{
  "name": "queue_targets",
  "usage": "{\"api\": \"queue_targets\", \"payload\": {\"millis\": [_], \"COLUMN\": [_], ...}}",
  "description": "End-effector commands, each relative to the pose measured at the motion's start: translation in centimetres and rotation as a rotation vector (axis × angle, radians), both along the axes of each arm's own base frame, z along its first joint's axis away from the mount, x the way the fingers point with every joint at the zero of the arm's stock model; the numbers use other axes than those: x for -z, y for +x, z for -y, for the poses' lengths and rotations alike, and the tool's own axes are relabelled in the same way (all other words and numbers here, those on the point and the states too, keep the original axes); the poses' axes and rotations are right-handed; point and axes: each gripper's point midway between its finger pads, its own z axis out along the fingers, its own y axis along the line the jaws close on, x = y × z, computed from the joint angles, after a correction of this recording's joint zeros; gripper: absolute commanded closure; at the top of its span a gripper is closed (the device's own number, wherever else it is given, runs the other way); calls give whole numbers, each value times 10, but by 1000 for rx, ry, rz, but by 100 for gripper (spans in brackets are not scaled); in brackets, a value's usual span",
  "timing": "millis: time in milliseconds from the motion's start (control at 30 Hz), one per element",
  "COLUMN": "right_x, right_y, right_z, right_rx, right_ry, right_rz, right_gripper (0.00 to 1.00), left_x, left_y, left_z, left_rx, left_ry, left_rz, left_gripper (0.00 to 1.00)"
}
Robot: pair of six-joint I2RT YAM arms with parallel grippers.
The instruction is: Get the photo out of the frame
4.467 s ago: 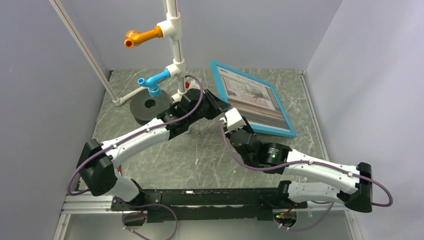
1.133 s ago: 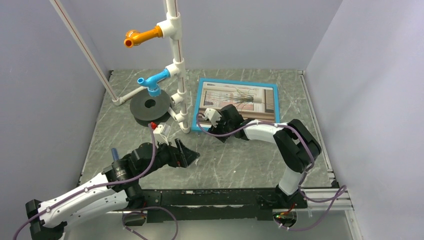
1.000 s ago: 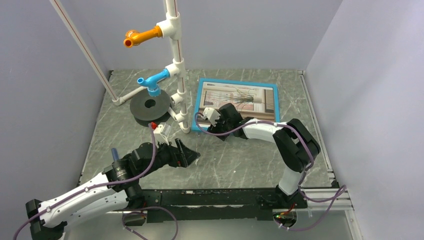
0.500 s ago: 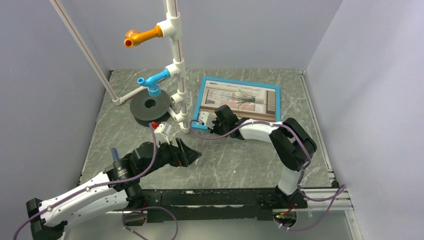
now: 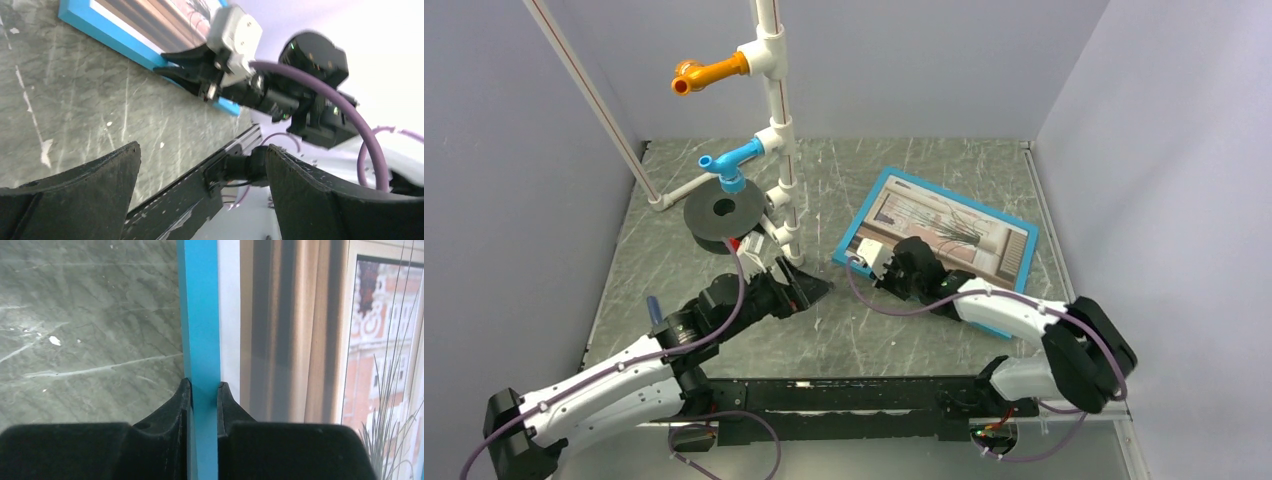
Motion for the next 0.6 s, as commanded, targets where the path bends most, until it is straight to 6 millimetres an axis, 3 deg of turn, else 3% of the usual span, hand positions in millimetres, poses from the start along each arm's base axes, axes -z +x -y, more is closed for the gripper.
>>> {"api": "queue_targets", "payload": {"millis": [0, 233, 567], "right_x": [-68, -91, -107], "right_y": [23, 10, -15], "right_z": [-15, -15, -11], "right_rx": [39, 35, 7], "right_ry": [207, 330, 448], "right_rz": [223, 266, 270], "right_gripper": [100, 100, 100], "left_x": [-26, -4, 21], "left_y": [14, 38, 72], "left_z": [18, 36, 51], "left_rx": [4, -62, -118], "left_ry": [-193, -232, -214], "left_rz": [-47, -159, -19], "left_gripper": [4, 2, 9]}}
